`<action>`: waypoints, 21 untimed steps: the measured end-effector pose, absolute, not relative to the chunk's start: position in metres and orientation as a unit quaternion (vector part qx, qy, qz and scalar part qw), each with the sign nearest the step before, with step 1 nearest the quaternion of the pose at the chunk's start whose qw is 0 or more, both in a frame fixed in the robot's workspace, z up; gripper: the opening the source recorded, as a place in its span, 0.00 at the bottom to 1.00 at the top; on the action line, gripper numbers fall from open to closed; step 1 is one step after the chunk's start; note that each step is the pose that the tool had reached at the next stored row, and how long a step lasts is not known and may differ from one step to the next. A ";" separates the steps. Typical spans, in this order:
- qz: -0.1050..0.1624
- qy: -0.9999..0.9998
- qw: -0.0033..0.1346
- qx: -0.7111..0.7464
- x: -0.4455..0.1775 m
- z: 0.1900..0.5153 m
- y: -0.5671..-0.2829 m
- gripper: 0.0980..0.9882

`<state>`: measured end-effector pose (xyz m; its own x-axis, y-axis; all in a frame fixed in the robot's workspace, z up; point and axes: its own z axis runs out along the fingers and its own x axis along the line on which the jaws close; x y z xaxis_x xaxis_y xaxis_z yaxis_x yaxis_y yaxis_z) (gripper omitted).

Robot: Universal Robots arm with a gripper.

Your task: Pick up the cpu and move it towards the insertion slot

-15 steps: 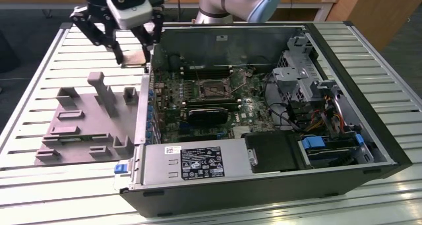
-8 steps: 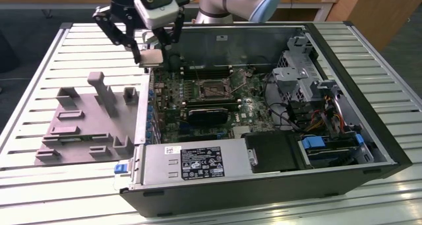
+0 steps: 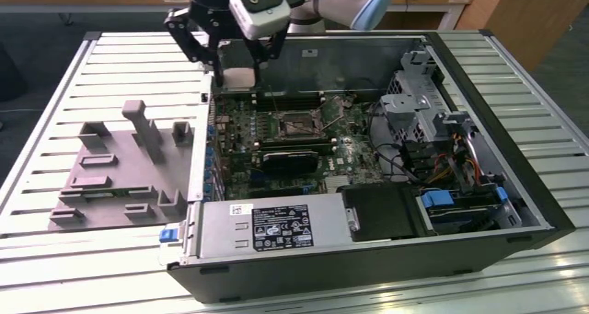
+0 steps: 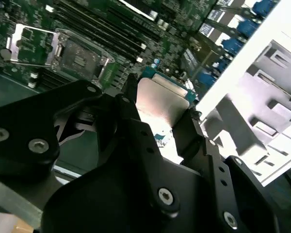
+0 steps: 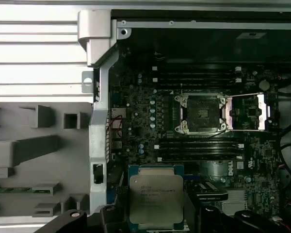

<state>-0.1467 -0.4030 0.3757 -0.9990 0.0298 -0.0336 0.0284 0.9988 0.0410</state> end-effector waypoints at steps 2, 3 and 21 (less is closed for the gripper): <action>0.020 1.000 0.017 0.015 -0.138 0.376 -0.403 0.49; 0.020 1.000 0.017 0.015 -0.133 0.376 -0.403 0.49; 0.020 1.000 0.017 0.015 -0.054 0.375 -0.399 0.49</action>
